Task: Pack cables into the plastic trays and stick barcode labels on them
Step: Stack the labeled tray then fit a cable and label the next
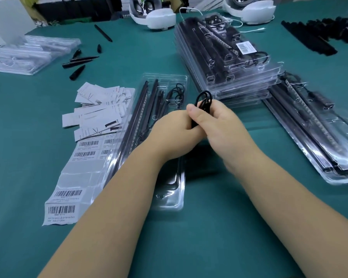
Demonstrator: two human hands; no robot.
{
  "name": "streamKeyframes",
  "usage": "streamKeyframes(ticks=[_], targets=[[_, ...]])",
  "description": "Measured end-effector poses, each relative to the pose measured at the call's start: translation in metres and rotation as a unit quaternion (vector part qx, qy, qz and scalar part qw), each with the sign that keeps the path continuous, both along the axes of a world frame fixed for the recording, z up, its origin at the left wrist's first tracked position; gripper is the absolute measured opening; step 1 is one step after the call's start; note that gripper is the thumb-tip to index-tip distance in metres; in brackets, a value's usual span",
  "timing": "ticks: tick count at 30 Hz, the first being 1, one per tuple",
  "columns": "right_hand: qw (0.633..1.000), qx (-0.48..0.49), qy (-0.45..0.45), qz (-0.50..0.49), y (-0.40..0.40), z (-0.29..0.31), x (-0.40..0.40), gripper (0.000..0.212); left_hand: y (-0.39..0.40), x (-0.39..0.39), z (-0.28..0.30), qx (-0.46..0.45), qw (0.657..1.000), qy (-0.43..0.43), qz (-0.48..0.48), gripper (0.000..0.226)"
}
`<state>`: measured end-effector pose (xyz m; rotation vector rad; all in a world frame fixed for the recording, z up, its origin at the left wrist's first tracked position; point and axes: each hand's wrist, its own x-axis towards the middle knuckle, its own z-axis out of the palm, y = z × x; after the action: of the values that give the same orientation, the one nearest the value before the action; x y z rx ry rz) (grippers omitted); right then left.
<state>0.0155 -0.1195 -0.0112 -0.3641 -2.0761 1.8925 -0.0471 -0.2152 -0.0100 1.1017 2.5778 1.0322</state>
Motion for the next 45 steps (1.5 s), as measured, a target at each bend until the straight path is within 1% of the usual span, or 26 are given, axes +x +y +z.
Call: streamKeyframes(ticks=[1,2,3,4,6,7,8,10,11,13,14,15,18,21,23,24,25,26,28,30,32,34,36,38,40,45], targets=[[0.997,0.073,0.02,-0.02,0.006,0.004,0.003,0.016,0.001,0.0,0.0,-0.018,1.0,0.012,0.003,0.026],[0.983,0.172,0.048,-0.029,0.011,0.01,0.008,0.034,0.001,0.0,0.0,-0.031,0.999,0.019,0.006,0.028],[0.956,0.277,0.09,-0.02,0.018,0.015,0.012,0.052,0.002,0.0,0.0,-0.032,0.999,0.023,0.011,0.03],[0.915,0.38,0.134,0.007,0.023,0.021,0.014,0.061,0.003,0.0,0.0,-0.025,0.999,0.025,0.013,0.029],[0.826,0.532,0.167,0.081,0.028,0.023,0.017,0.061,0.004,0.0,0.002,-0.017,0.999,0.042,0.001,0.021],[0.805,0.567,0.141,0.107,0.028,0.024,0.017,0.059,0.005,0.001,0.003,-0.028,0.998,0.047,-0.007,0.016],[0.798,0.581,0.096,0.123,0.026,0.026,0.017,0.058,0.005,-0.001,0.003,-0.044,0.998,0.053,-0.014,0.01],[0.786,0.606,-0.004,0.119,0.024,0.025,0.018,0.055,0.006,-0.004,0.001,-0.094,0.992,0.078,-0.007,0.026],[0.77,0.624,-0.065,0.117,0.023,0.026,0.021,0.05,0.007,-0.005,-0.001,-0.124,0.987,0.101,0.0,0.032],[0.707,0.682,-0.158,0.104,0.019,0.028,0.026,0.026,0.01,-0.002,-0.004,-0.178,0.969,0.17,-0.007,0.035],[0.688,0.693,-0.189,0.103,0.017,0.029,0.028,0.019,0.011,0.0,-0.005,-0.193,0.96,0.2,-0.015,0.034],[0.684,0.689,-0.212,0.11,0.014,0.029,0.029,0.023,0.012,0.002,-0.007,-0.2,0.955,0.219,-0.024,0.033],[0.706,0.65,-0.237,0.153,0.015,0.027,0.026,0.031,0.011,0.004,-0.007,-0.199,0.948,0.246,-0.037,0.032],[0.752,0.576,-0.269,0.172,0.023,0.026,0.019,0.032,0.011,0.001,-0.011,-0.189,0.945,0.263,-0.034,0.031],[0.779,0.536,-0.277,0.172,0.029,0.023,0.015,0.033,0.009,0.002,-0.012,-0.137,0.964,0.225,-0.03,0.015],[0.791,0.519,-0.276,0.172,0.031,0.022,0.014,0.034,0.007,0.001,-0.012,-0.109,0.974,0.197,-0.03,0.023],[0.804,0.499,-0.277,0.168,0.032,0.021,0.013,0.035,0.005,0.0,-0.01,-0.084,0.983,0.158,-0.031,0.047],[0.818,0.477,-0.279,0.159,0.033,0.021,0.013,0.037,0.001,0.0,-0.007,-0.048,0.991,0.121,-0.033,0.062],[0.847,0.428,-0.283,0.141,0.035,0.02,0.012,0.038,-0.006,0.001,0.0,-0.004,0.994,0.105,-0.022,0.058],[0.87,0.374,-0.291,0.134,0.035,0.019,0.013,0.037,-0.015,0.001,0.009,-0.048,0.989,0.135,0.023,0.044],[0.885,0.335,-0.297,0.127,0.034,0.017,0.012,0.036,-0.026,0.001,0.02,-0.156,0.976,0.126,0.078,0.059],[0.896,0.31,-0.295,0.114,0.034,0.015,0.01,0.037,-0.033,0.008,0.026,-0.303,0.941,0.111,0.098,0.071],[0.905,0.292,-0.293,0.099,0.034,0.012,0.006,0.039,-0.035,0.016,0.023,-0.391,0.907,0.127,0.086,0.068],[0.915,0.269,-0.288,0.089,0.034,0.009,0.004,0.041,-0.035,0.018,0.018,-0.37,0.918,0.119,0.079,0.057],[0.928,0.218,-0.287,0.091,0.035,0.008,0.003,0.039,-0.041,0.013,0.018,-0.313,0.945,0.062,0.07,0.052],[0.95,0.051,-0.288,0.112,0.037,0.012,0.002,0.035,-0.057,-0.001,0.017,-0.201,0.978,-0.024,0.046,0.054]])
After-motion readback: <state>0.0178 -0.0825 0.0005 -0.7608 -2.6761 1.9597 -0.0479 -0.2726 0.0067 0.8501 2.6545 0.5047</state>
